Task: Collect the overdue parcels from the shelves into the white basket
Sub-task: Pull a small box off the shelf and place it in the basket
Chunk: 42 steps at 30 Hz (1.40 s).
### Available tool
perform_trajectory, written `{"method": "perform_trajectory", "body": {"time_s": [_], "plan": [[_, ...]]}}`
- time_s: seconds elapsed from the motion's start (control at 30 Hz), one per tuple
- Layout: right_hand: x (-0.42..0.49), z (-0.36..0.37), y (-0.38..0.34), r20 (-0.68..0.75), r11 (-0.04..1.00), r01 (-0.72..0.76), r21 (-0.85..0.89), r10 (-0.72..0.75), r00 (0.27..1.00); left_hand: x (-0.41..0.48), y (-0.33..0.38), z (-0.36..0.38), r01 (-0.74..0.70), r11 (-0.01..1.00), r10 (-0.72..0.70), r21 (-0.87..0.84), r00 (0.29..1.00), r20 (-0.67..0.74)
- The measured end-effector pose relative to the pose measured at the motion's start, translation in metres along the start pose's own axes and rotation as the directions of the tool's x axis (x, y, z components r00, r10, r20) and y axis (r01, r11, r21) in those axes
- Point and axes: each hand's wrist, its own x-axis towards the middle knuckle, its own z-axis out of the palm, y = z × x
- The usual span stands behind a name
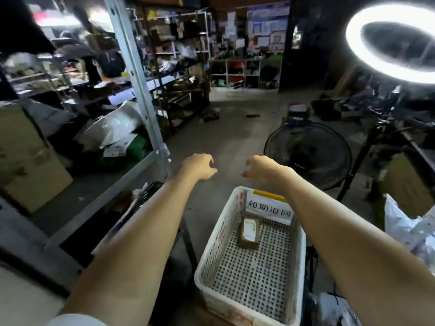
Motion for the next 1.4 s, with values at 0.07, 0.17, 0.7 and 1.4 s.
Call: {"method": "perform_trajectory", "body": {"time_s": [0.07,0.17,0.7,1.4], "plan": [[-0.016,0.016,-0.001,0.040,0.999,0.040,-0.020,-0.039,0.998,-0.027,-0.007,0.018,0.064,0.997,-0.063,-0.034,0.998,0.019],[-0.039,0.037,-0.005,0.094,0.996,0.082,-0.024,-0.079,0.992,-0.071,-0.023,0.037,0.152,0.986,-0.147,-0.075,0.987,0.068],[-0.162,0.136,-0.080,0.288,0.950,0.301,-0.087,-0.265,0.920,-0.279,-0.101,0.120,0.389,0.905,-0.371,-0.171,0.920,0.128],[-0.346,0.239,-0.274,0.502,0.597,0.801,0.045,-0.706,0.499,-0.600,-0.178,0.161,0.801,0.509,-0.828,-0.315,0.556,0.073]]}}
